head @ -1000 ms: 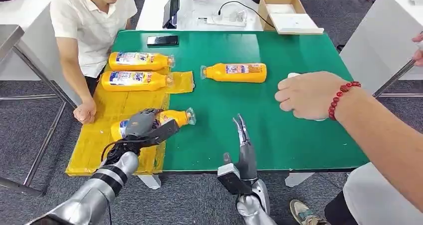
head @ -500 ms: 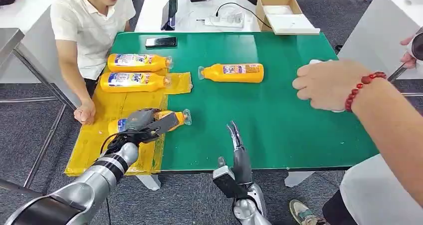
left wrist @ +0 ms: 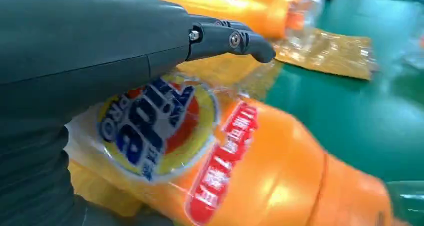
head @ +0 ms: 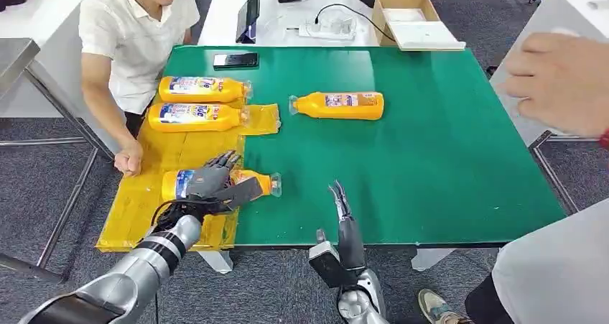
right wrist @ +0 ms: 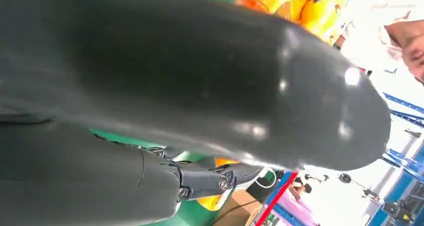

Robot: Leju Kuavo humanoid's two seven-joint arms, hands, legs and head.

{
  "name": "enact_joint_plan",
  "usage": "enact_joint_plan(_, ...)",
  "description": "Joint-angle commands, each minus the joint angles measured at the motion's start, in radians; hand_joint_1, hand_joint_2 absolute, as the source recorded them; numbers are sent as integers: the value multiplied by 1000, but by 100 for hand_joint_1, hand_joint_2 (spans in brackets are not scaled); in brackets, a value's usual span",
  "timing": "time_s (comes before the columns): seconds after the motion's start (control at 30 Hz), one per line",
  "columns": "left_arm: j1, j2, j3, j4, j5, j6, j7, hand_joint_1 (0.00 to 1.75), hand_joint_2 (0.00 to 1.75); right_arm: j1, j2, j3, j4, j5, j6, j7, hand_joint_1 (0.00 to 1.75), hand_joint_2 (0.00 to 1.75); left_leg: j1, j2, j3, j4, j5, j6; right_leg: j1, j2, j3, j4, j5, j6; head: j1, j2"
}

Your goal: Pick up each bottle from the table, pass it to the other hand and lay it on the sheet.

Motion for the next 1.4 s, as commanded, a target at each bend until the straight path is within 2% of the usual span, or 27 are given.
enact_joint_plan(0.03,93,-9,-106,-184,-10,58,-21,0,175,8,-10,-38,21,-5,12,0,0,0,0,1,0,-1,0,-1,0,-1,0,-1,0,-1,0,0)
enact_joint_plan(0.4,98,-4,-108,-190,-10,55,-18,0,175,8,-10,-38,20,-5,12,0,0,0,0,1,-6,0,0,-1,0,0,-7,0,0,-1,0,0)
enact_joint_plan(0.47,132,-1,-111,-268,16,106,-73,0,175,15,-10,-44,19,-6,4,2,0,0,0,2,-6,0,-1,-1,1,0,-6,0,-1,-2,0,0)
enact_joint_plan(0.53,191,13,-136,-414,31,122,-72,0,175,28,-12,-50,14,-14,-1,-2,0,0,0,2,-6,0,-1,-1,1,-1,-6,0,-1,-2,0,0)
enact_joint_plan(0.6,262,27,-140,-577,156,94,-132,0,175,40,-16,-54,10,-21,0,-10,0,0,0,1,-7,0,0,0,0,0,-8,0,0,-1,0,0)
enact_joint_plan(0.77,384,27,-132,-807,283,200,-227,0,175,48,-16,-55,9,-29,-15,-18,0,0,-1,4,-8,0,-1,0,0,2,-8,0,-1,-1,0,0)
enact_joint_plan(0.83,472,15,-110,-937,497,184,-303,0,175,65,-14,-58,-16,-40,-44,-38,0,0,0,4,-7,0,-2,-1,0,1,-8,0,-2,-2,0,0)
enact_joint_plan(1.0,669,5,-39,-1197,912,80,-356,0,175,180,-36,-73,-297,-91,-100,-56,0,0,-1,6,-8,1,-4,-1,0,4,-10,0,-2,-2,-1,0)
enact_joint_plan(1.03,689,-5,-26,-1218,938,78,-375,0,175,194,-41,-79,-339,-89,-107,-54,0,175,0,7,-8,1,-4,-1,0,3,-9,0,-3,-2,0,0)
enact_joint_plan(1.07,716,-14,-16,-1246,946,87,-388,0,175,214,-56,-86,-396,-70,-107,-38,0,175,-1,5,-11,1,-3,-1,0,2,-12,1,-2,-1,0,0)
enact_joint_plan(1.1,741,-28,-9,-1267,961,91,-406,0,175,223,-87,-86,-416,40,-157,2,0,175,-1,5,-10,1,-4,-1,0,2,-11,1,-3,-2,0,0)
enact_joint_plan(1.13,754,-34,-7,-1277,963,96,-415,0,175,226,-108,-92,-419,80,-158,27,0,175,-1,4,-11,1,-3,-1,0,1,-12,0,-2,-1,0,0)
enact_joint_plan(1.23,765,-52,-15,-1295,958,124,-469,0,175,204,-170,-131,-372,234,-212,51,0,175,-1,2,-11,1,-3,0,0,-1,-11,-1,-2,-1,0,0)
enact_joint_plan(1.33,751,-40,-56,-1283,868,200,-511,0,175,158,-208,-165,-291,383,-249,89,0,175,-1,1,-12,0,-1,0,-1,-1,-12,-2,-1,0,0,0)
enact_joint_plan(1.4,751,-41,-57,-1282,867,200,-511,0,175,155,-211,-167,-291,381,-248,89,0,175,-2,1,-13,0,-1,0,-1,0,-13,-2,-1,0,0,0)
